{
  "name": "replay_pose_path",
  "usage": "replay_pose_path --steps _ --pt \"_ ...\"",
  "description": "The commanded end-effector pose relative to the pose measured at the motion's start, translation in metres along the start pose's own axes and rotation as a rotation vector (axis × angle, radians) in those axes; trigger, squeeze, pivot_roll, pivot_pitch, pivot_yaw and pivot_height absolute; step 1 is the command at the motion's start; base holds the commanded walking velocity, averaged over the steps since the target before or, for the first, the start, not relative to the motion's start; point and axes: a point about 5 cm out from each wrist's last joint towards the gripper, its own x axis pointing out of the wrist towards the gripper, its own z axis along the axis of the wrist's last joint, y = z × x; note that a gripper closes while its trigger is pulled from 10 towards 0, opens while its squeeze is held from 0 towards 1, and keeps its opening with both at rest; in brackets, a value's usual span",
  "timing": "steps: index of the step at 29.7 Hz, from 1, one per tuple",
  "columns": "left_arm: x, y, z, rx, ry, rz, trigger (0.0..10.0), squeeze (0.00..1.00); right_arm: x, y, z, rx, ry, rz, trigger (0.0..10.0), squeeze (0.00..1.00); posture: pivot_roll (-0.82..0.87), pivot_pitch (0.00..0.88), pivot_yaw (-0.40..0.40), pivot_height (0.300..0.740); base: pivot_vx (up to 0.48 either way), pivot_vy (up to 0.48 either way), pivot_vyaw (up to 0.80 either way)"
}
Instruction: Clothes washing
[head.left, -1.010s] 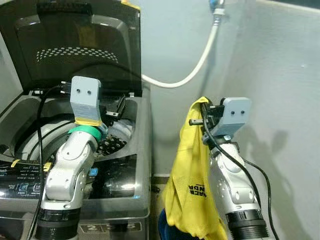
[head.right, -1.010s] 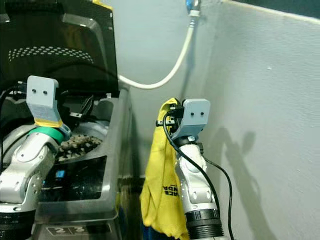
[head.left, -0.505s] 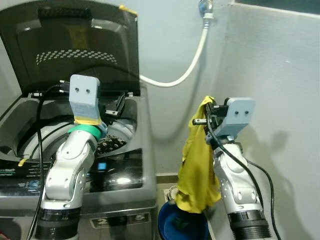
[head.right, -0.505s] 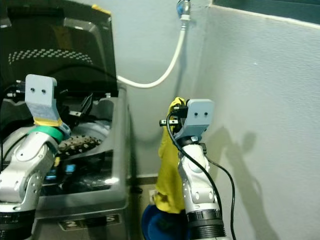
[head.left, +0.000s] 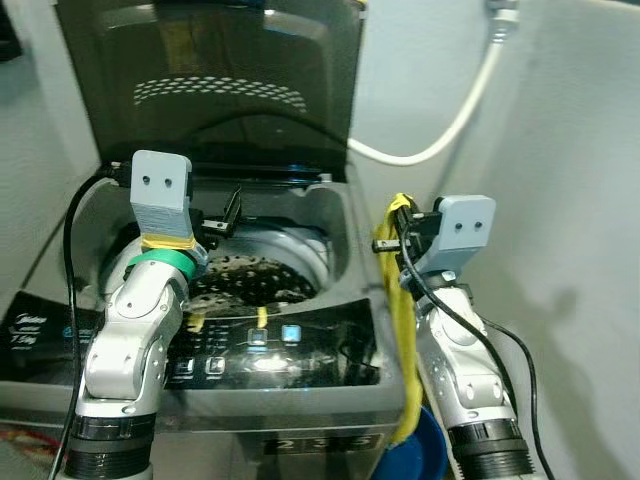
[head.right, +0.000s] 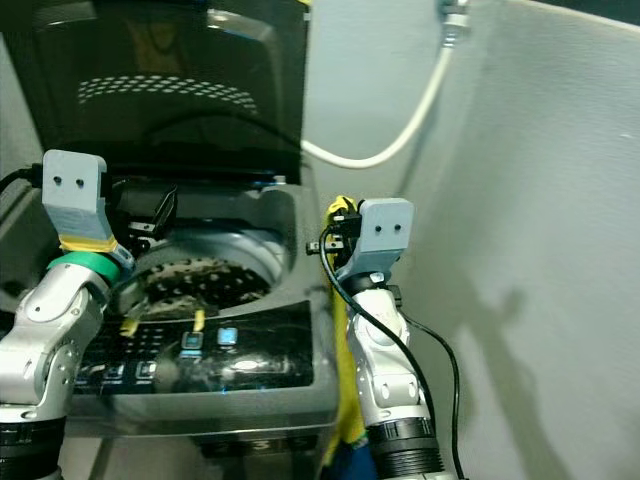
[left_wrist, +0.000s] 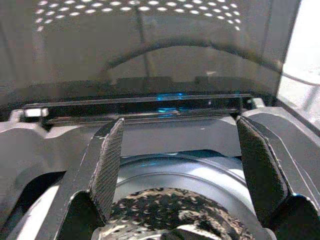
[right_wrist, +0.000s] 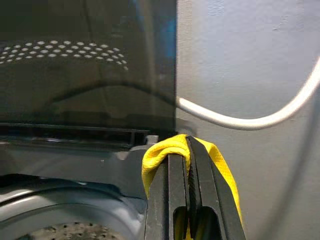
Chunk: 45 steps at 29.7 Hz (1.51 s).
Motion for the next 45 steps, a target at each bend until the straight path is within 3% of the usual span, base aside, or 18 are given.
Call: replay_pose_path --steps 1,16,26,45 --pt "-0.0009 -0.0032 -0.0019 -0.001 0.004 -0.013 10.0 0.0 0.0016 -0.0006 0.0052 -0.001 -0.03 0.0 10.0 0.0 0.03 0.031 0.046 0.74 0.0 0.0 0.0" --pt "-0.0003 -0.001 -0.0022 -0.013 0.009 0.001 10.0 0.0 0.0015 -0.001 0.0055 -0.003 -0.031 0.001 10.0 0.0 0.03 0.037 0.046 0.74 0.0 0.0 0.0" --pt "-0.0004 -0.0011 -0.0024 -0.022 0.012 0.003 10.0 0.0 0.0013 -0.0016 0.0054 -0.003 -0.03 -0.001 10.0 0.0 0.03 0.04 0.045 0.74 0.0 0.48 0.0" --pt "-0.0001 -0.0026 -0.0039 0.003 0.019 -0.008 10.0 0.0 0.001 -0.0018 0.0057 -0.008 -0.031 -0.003 10.0 0.0 0.03 0.041 0.048 0.74 0.0 0.0 0.0"
